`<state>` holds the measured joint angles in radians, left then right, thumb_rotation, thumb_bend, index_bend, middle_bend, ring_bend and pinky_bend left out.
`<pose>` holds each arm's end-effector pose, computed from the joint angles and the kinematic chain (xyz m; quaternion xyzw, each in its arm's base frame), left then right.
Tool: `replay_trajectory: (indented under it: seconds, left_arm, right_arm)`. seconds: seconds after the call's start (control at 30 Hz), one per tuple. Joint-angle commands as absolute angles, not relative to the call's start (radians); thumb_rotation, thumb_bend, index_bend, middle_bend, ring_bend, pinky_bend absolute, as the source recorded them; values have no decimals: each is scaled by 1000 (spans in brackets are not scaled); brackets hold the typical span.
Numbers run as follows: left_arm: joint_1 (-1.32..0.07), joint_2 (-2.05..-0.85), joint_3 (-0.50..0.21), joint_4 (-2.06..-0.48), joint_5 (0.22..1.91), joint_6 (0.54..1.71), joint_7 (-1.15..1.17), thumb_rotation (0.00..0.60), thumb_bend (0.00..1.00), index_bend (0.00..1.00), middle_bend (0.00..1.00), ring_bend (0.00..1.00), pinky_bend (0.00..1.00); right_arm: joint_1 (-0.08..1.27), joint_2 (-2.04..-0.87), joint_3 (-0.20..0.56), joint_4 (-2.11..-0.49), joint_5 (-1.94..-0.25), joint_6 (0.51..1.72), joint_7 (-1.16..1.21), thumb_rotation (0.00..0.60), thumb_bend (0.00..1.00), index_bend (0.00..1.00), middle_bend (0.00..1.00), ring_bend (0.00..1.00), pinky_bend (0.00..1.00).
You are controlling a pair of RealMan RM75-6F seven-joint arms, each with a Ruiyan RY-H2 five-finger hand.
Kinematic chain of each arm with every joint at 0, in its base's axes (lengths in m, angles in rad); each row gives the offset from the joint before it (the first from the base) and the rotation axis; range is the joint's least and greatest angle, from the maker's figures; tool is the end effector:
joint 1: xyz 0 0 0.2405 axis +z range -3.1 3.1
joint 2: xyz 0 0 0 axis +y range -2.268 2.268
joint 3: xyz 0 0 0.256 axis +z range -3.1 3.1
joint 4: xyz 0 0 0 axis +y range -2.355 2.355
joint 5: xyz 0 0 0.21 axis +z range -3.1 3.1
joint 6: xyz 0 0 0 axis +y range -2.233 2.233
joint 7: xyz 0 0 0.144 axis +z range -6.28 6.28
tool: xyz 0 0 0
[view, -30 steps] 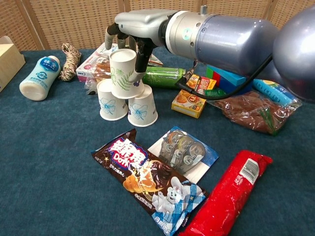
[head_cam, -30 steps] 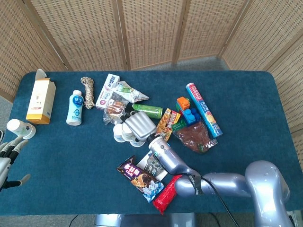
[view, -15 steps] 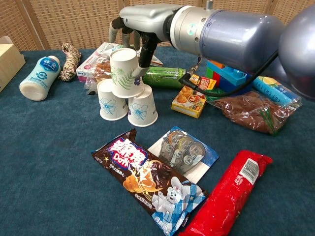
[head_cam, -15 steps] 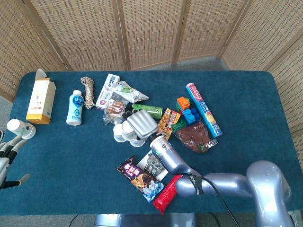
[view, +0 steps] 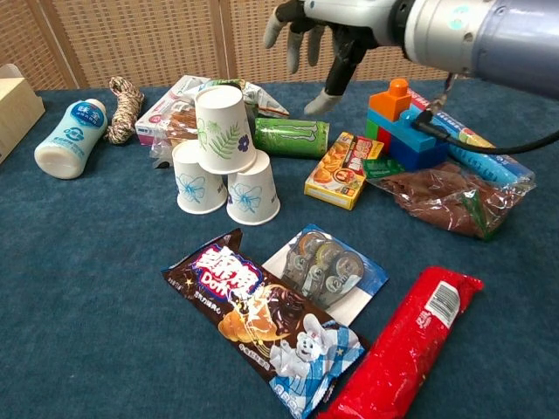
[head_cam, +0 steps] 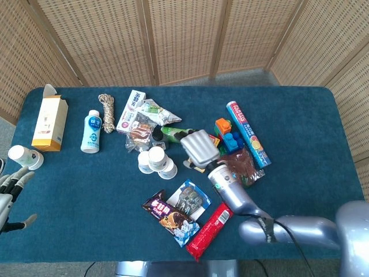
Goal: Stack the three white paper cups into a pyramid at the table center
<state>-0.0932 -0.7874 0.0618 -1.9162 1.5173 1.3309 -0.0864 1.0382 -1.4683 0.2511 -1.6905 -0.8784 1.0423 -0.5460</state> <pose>-0.2846 0.1522 0.1974 -0.6241 -0.4776 -0.3232 0.5272 -0.0235 -0.3644 0.0155 0.7586 -0.3006 0.4253 0.3915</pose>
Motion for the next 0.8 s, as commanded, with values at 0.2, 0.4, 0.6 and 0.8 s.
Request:
replay_trajectory:
  seconds: [0.2, 0.4, 0.6, 0.8]
  left_arm:
    - [-93, -788, 64, -1918, 1524, 1331, -83, 600, 282, 39, 0, 0, 0]
    - [-89, -790, 67, -1922, 1530, 1338, -75, 600, 283, 39, 0, 0, 0]
    - [-87, -793, 68, -1924, 1531, 1340, -68, 600, 282, 39, 0, 0, 0]
    - [-86, -793, 70, -1925, 1536, 1343, -67, 600, 283, 39, 0, 0, 0]
  right_arm:
    - [921, -1333, 212, -1734, -1010, 1076, -397, 600, 205, 192, 369, 339, 490]
    - [836, -1278, 188, -1664, -1158, 1102, -201, 600, 208, 199, 369, 339, 490]
    - [754, -1258, 168, -1551, -1252, 1148, -10, 600, 200, 216, 367, 339, 487]
    - [654, -1233, 140, -1462, -1295, 1197, 162, 600, 185, 222, 355, 335, 486]
